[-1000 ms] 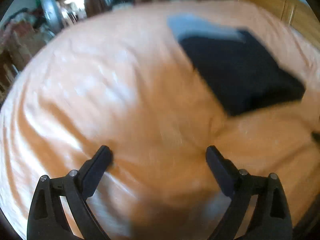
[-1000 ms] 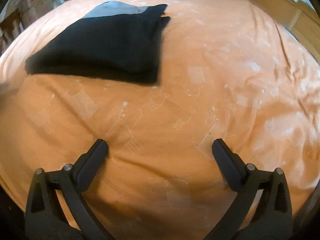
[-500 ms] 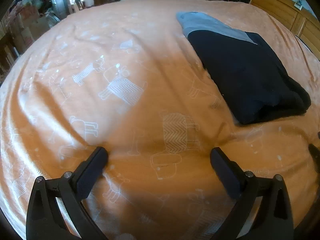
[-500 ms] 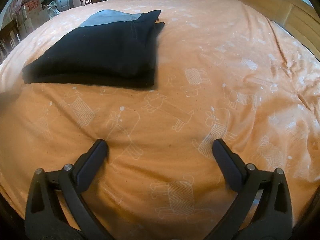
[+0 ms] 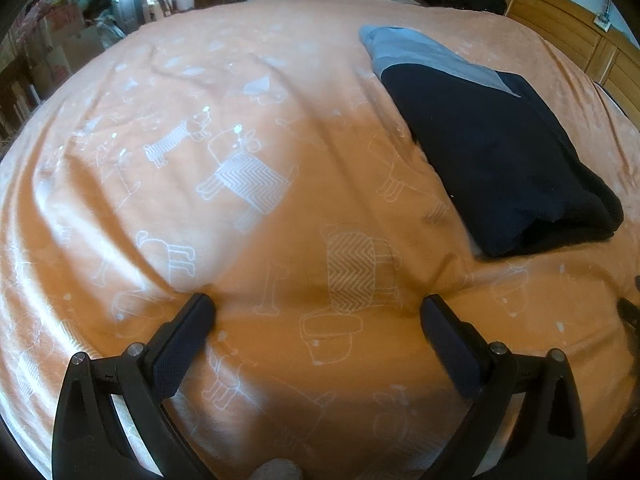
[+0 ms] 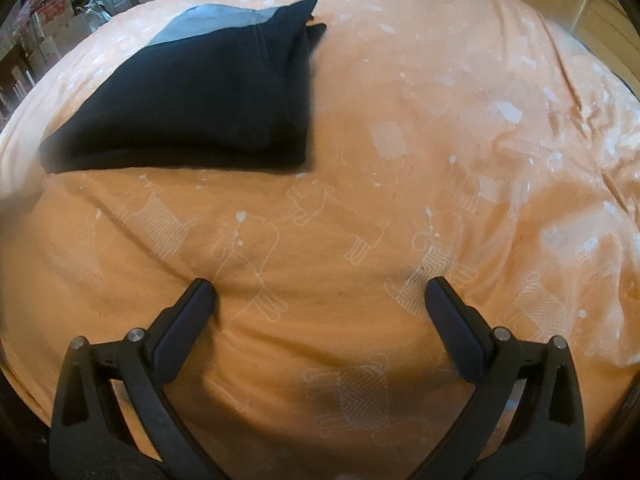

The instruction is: Fold small clothes

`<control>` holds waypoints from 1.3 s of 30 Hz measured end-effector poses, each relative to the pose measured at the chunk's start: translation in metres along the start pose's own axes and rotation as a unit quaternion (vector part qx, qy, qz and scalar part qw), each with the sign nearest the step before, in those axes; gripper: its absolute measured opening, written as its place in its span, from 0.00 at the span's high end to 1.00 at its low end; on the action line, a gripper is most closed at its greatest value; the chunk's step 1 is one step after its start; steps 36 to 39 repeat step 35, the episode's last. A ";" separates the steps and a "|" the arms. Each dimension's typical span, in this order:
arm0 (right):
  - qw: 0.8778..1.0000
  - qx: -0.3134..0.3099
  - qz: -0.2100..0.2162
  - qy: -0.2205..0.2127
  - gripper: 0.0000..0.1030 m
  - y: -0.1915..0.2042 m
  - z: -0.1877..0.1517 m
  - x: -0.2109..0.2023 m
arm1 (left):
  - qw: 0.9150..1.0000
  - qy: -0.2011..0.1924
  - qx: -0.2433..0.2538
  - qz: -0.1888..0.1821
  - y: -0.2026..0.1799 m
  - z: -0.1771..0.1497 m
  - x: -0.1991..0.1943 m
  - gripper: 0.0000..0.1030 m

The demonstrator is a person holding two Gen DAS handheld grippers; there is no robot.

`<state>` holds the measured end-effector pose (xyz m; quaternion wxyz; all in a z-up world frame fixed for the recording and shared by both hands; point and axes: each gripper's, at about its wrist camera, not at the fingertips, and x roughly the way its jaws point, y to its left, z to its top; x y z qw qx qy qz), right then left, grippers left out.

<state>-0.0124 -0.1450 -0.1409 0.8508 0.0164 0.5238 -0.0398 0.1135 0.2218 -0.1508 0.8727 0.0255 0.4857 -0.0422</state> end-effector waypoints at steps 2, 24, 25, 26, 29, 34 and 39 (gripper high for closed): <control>1.000 0.008 -0.006 0.003 0.00 0.001 0.002 0.002 | 1.000 -0.002 -0.001 0.000 0.000 -0.001 -0.001 0.00; 0.975 -0.038 -0.045 -0.214 0.00 0.070 0.068 -0.197 | 0.968 -0.251 0.012 -0.015 -0.030 0.028 -0.219 0.00; 0.974 -0.040 -0.035 -0.218 0.00 0.073 0.070 -0.204 | 0.965 -0.263 0.011 -0.017 -0.031 0.027 -0.231 0.00; 0.975 -0.042 -0.017 -0.217 0.00 0.077 0.072 -0.211 | 0.962 -0.271 0.011 -0.022 -0.032 0.026 -0.242 0.00; 0.976 -0.040 0.002 -0.215 0.00 0.083 0.074 -0.215 | 0.960 -0.276 0.007 -0.038 -0.034 0.018 -0.262 0.00; 0.981 -0.034 -0.004 -0.188 0.00 0.091 0.065 -0.209 | 0.959 -0.277 0.014 -0.047 -0.044 0.007 -0.282 0.00; 0.982 -0.033 -0.002 -0.188 0.00 0.091 0.061 -0.209 | 0.959 -0.278 0.015 -0.049 -0.045 0.005 -0.287 0.00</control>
